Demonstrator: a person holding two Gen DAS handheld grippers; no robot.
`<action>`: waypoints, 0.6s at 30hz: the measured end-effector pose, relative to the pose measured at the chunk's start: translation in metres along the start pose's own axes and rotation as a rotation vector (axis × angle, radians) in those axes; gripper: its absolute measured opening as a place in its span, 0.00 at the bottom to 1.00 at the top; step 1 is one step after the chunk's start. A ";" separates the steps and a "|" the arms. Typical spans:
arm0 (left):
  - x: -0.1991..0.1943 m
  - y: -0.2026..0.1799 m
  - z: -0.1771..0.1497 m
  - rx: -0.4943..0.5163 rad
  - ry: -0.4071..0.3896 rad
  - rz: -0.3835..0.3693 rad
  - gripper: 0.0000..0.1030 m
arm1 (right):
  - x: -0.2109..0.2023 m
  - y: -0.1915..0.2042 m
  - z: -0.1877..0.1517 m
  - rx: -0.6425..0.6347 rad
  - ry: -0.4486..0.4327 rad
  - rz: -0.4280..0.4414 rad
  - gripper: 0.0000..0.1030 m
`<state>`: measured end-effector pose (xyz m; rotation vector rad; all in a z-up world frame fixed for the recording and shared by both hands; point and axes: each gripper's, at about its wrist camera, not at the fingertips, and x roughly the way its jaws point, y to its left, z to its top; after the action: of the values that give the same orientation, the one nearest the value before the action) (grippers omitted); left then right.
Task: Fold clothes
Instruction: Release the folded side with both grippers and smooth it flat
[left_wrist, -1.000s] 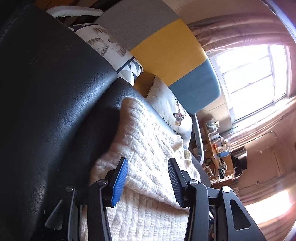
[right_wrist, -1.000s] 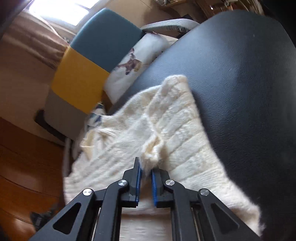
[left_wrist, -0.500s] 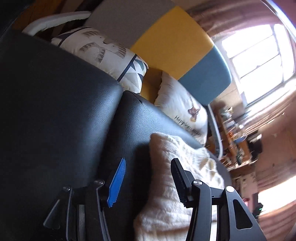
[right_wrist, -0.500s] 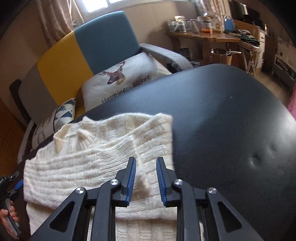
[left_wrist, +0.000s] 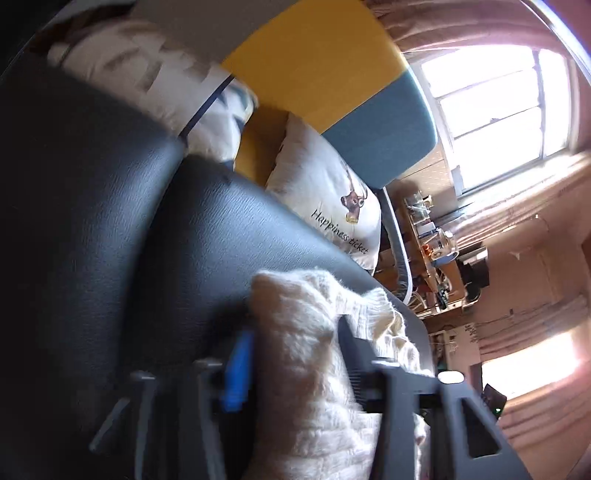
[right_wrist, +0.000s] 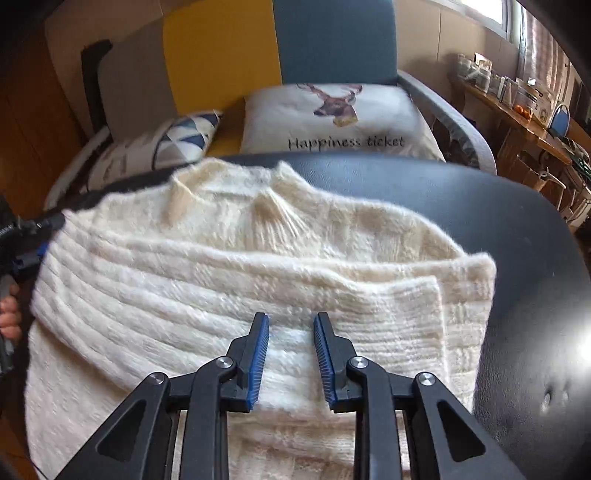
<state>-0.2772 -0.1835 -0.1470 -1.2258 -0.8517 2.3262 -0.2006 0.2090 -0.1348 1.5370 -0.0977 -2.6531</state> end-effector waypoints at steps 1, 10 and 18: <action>-0.004 -0.015 -0.002 0.083 -0.026 0.047 0.11 | -0.001 -0.002 -0.003 0.010 -0.017 0.009 0.24; -0.015 -0.014 0.004 0.163 -0.008 0.109 0.63 | -0.003 -0.010 -0.010 0.065 -0.065 0.050 0.24; -0.004 0.027 0.000 0.055 0.096 -0.048 0.61 | -0.004 -0.023 -0.013 0.120 -0.085 0.128 0.24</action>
<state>-0.2762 -0.2059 -0.1626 -1.2686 -0.7718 2.2188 -0.1883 0.2322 -0.1401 1.3979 -0.3543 -2.6541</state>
